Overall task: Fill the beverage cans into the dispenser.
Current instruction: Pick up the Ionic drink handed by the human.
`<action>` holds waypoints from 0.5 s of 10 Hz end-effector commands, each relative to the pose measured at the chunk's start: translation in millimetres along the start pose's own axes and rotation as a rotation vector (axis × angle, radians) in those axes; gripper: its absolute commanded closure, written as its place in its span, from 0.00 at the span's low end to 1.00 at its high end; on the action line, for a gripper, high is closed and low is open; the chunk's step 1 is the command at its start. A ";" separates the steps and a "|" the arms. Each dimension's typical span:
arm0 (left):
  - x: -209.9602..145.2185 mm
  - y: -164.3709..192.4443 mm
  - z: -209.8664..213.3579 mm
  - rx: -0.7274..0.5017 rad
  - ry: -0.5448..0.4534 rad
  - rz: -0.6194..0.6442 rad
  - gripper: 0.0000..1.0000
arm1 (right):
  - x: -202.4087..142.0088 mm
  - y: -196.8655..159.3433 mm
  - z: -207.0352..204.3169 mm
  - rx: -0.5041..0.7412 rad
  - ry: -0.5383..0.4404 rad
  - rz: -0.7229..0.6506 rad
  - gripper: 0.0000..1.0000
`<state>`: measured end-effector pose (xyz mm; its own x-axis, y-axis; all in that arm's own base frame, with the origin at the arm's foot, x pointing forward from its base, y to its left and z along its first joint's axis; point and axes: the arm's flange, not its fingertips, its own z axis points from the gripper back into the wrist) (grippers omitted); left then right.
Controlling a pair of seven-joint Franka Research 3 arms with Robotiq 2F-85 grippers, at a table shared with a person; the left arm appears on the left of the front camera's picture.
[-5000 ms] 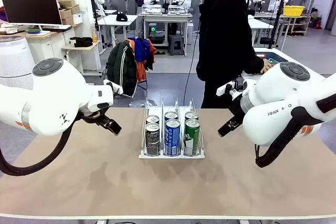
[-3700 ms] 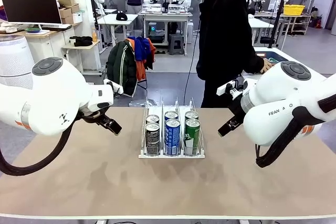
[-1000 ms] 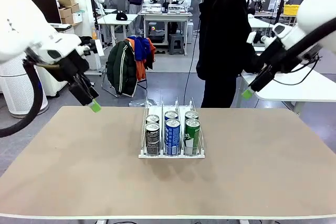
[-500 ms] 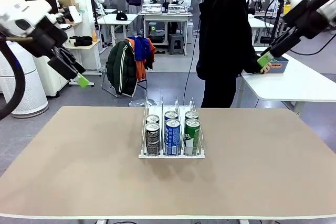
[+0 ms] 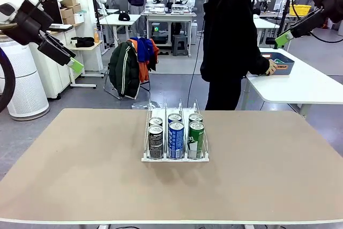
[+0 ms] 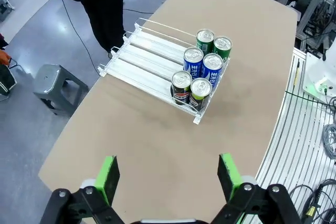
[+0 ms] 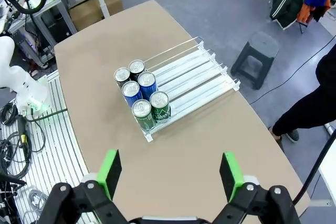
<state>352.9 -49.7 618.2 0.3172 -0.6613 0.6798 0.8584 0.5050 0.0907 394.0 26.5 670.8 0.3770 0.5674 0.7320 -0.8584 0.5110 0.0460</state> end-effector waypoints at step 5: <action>3.0 2.7 -1.9 -0.001 0.042 0.032 0.00 | 6.2 4.6 0.1 0.061 0.067 0.001 0.00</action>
<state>354.2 -53.2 615.5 0.3278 -0.6678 0.6683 0.8616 0.5015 0.0785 393.2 33.5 669.1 0.3801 0.5867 0.7150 -0.8691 0.4910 0.0591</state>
